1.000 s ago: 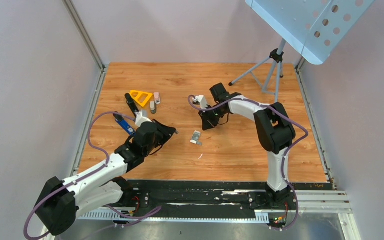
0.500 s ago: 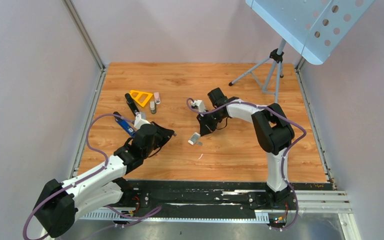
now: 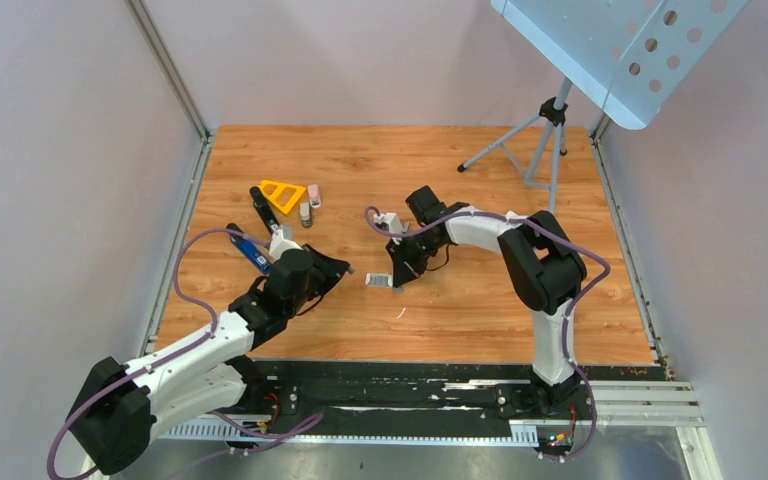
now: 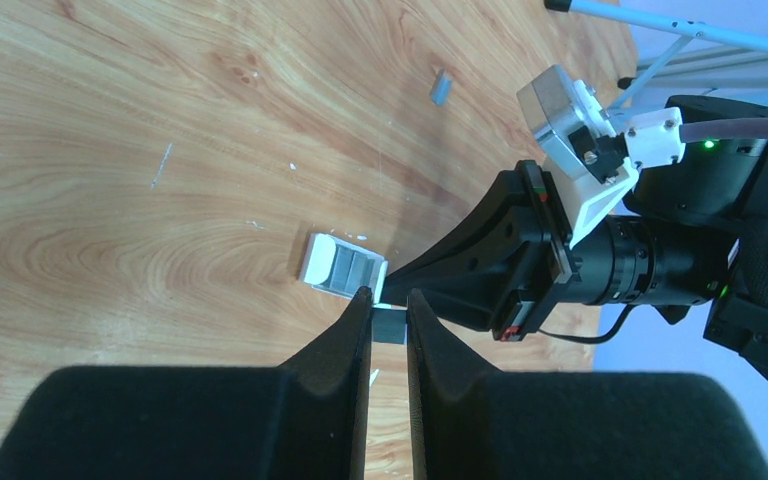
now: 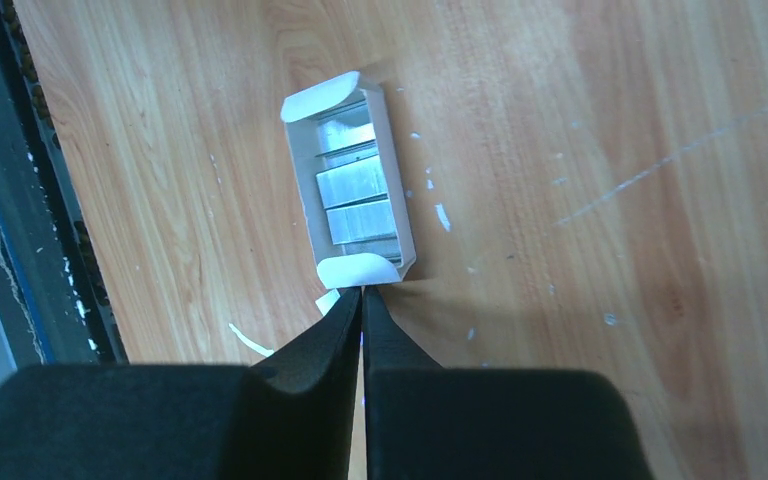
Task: Unload the staples from the stapler
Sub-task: Adjust the staple box at the center of the board, then place the staple in the staple box.
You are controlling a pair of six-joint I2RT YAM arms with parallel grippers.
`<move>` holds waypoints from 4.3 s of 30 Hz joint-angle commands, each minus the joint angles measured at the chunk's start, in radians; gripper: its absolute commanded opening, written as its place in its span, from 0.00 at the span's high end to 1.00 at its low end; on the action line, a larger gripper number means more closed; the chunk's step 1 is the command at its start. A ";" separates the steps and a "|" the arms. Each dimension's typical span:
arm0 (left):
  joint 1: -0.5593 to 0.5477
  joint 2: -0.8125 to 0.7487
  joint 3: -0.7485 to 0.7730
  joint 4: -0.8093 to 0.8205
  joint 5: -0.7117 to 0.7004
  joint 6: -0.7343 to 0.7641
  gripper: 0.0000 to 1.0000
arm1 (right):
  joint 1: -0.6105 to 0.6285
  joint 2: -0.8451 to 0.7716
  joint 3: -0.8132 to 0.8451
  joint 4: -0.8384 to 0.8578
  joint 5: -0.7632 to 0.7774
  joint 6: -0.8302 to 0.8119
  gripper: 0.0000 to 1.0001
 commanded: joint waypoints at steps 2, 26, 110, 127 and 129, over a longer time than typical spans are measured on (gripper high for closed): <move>-0.005 0.059 0.004 0.051 0.035 0.005 1.00 | 0.024 -0.008 -0.022 -0.018 0.023 0.039 0.94; -0.062 0.565 0.495 -0.290 0.184 0.360 1.00 | -0.093 -0.138 -0.116 -0.015 0.069 -0.007 0.91; -0.112 0.818 0.698 -0.471 -0.013 0.570 0.97 | -0.115 -0.119 -0.138 0.003 0.056 0.006 0.90; -0.128 0.855 0.705 -0.454 0.005 0.585 0.97 | -0.115 -0.118 -0.138 0.003 0.057 0.006 0.90; -0.129 0.858 0.703 -0.456 -0.004 0.583 0.97 | -0.115 -0.118 -0.138 0.003 0.057 0.007 0.90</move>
